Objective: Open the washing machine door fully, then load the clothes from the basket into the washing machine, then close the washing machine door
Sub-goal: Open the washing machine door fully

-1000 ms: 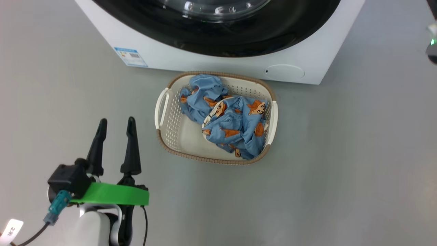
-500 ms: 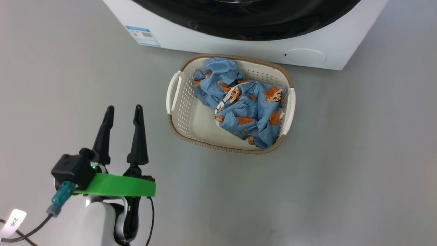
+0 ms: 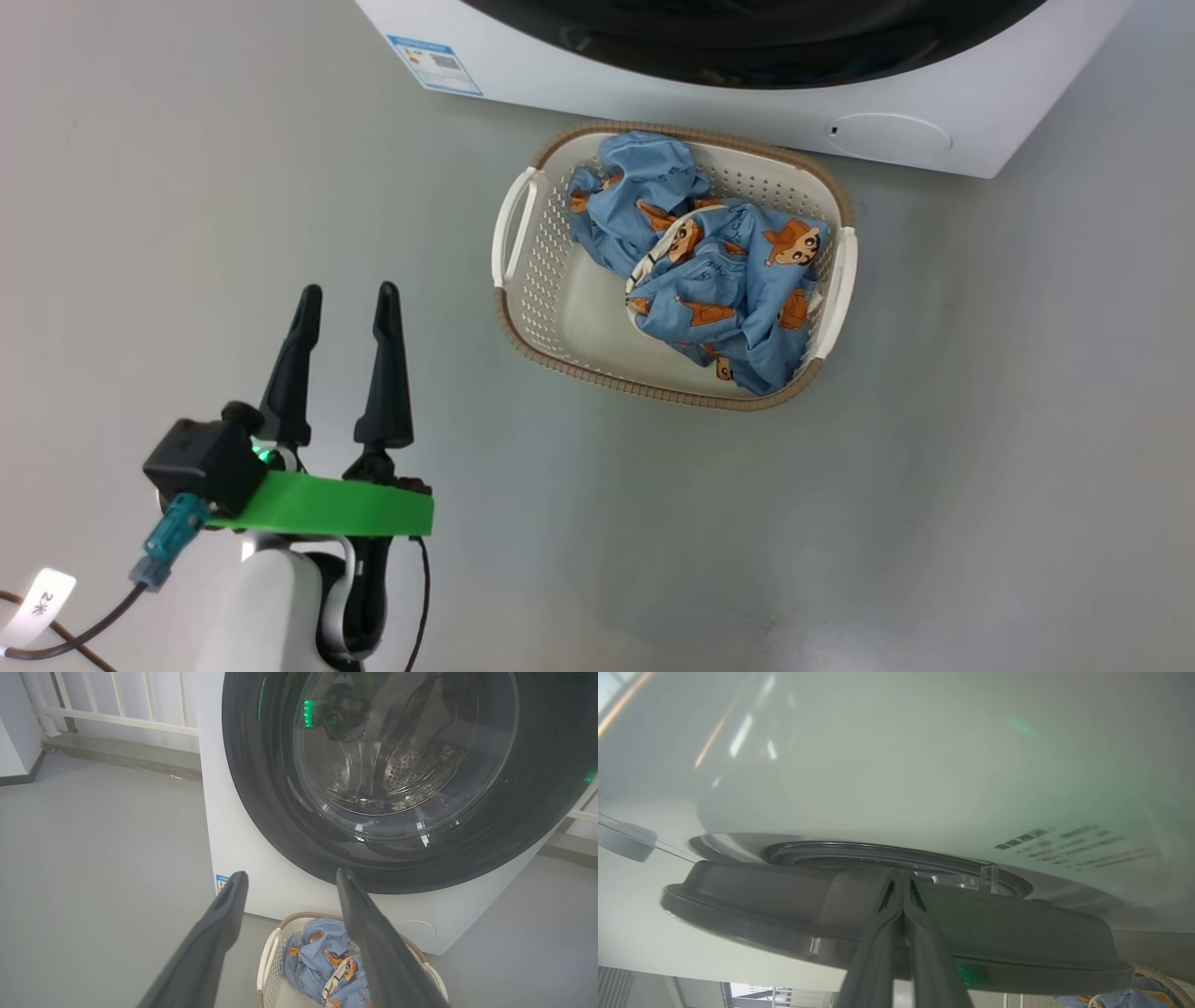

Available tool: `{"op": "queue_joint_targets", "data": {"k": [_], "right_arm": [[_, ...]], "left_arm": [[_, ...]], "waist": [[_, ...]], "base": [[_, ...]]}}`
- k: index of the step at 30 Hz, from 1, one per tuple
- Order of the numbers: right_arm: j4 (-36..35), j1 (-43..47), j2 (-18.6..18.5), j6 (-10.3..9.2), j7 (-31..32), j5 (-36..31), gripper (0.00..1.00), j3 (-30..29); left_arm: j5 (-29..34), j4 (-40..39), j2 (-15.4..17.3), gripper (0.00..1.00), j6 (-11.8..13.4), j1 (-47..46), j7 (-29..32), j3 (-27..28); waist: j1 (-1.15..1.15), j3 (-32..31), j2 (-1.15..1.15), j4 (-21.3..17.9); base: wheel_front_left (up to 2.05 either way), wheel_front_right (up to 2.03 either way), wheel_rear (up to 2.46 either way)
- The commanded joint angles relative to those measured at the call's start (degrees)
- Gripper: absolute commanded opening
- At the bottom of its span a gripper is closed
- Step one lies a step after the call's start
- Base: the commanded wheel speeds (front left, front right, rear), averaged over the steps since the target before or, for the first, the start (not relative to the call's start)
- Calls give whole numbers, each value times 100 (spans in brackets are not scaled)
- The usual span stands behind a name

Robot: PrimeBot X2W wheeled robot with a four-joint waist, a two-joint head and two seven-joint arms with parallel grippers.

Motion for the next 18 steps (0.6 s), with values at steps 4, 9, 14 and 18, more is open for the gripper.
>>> {"op": "queue_joint_targets", "data": {"k": [4,9,14,18], "right_arm": [[-11,-197,116,33,32,-65,0,25],[180,-301,146,33,-1,-183,0,103],[252,-215,184,33,156,-284,0,258],[203,38,225,33,219,-268,0,295]], "left_arm": [[-74,-187,127,100,65,-82,-36,124],[-131,-206,127,100,86,-79,-36,96],[-153,-198,127,100,107,-66,-36,95],[-117,-171,127,100,115,-24,-36,137]], "waist": [[0,24,0,69],[0,51,0,139],[0,28,0,160],[0,-118,0,113]], "base": [[0,0,0],[0,0,0],[0,0,0],[0,0,0]]}}
